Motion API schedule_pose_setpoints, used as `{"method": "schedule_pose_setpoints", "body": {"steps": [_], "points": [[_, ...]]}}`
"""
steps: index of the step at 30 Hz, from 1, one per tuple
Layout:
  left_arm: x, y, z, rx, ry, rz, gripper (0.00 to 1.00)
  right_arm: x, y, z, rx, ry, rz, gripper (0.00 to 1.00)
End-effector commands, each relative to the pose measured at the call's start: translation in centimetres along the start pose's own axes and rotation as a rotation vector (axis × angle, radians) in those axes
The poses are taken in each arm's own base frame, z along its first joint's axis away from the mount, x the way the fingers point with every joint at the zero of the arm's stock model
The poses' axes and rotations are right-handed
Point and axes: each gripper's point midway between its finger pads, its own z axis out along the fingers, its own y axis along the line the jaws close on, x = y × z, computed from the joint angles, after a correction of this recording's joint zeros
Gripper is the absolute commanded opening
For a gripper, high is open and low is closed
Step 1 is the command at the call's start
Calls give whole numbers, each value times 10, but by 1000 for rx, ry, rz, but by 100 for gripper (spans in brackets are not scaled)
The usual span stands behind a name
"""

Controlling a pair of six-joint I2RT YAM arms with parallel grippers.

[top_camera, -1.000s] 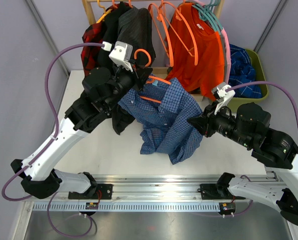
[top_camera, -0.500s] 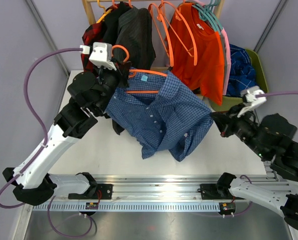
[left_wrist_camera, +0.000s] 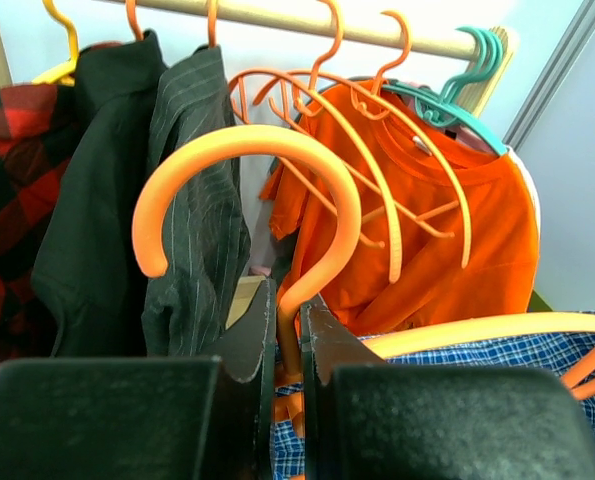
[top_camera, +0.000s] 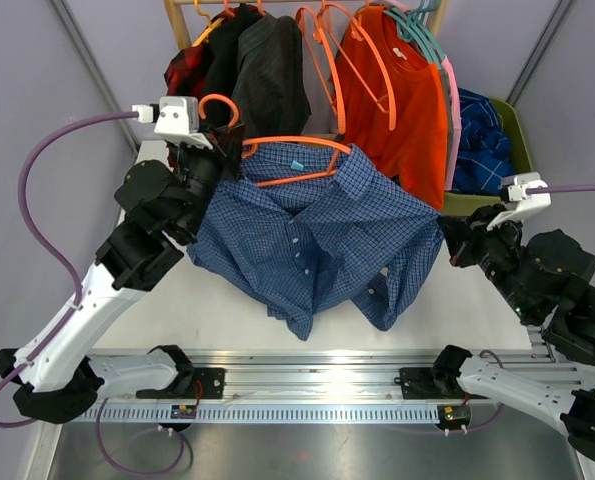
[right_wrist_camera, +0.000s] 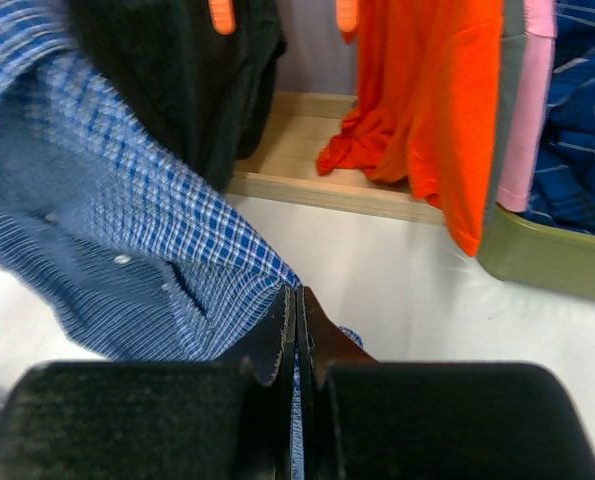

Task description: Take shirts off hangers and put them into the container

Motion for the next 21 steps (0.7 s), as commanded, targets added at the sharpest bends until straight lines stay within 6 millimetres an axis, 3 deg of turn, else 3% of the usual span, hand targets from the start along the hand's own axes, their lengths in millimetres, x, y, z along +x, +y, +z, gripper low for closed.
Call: {"method": "schedule_pose_setpoints", "body": {"steps": [1,5,9,12,14,16,21], "points": [[-54,23,-21,-68,-173,-82,0,-3,-30,4,185,-20,-22,0],[-64,35,-43,-75,-232,-127,0,2,-54,9,364,-10,-49,0],[-73,43,-56,-84,-287,-170,0,10,-53,18,387,4,-63,0],[-68,40,-57,-65,-280,-198,0,22,-34,30,284,43,-78,0],[-62,35,-55,-41,-264,-217,0,41,4,42,81,108,-94,0],[-48,23,-54,24,-236,-264,0,54,37,49,-93,146,-88,0],[-18,-22,-55,253,-161,-402,0,91,72,68,-232,253,-96,0]]}}
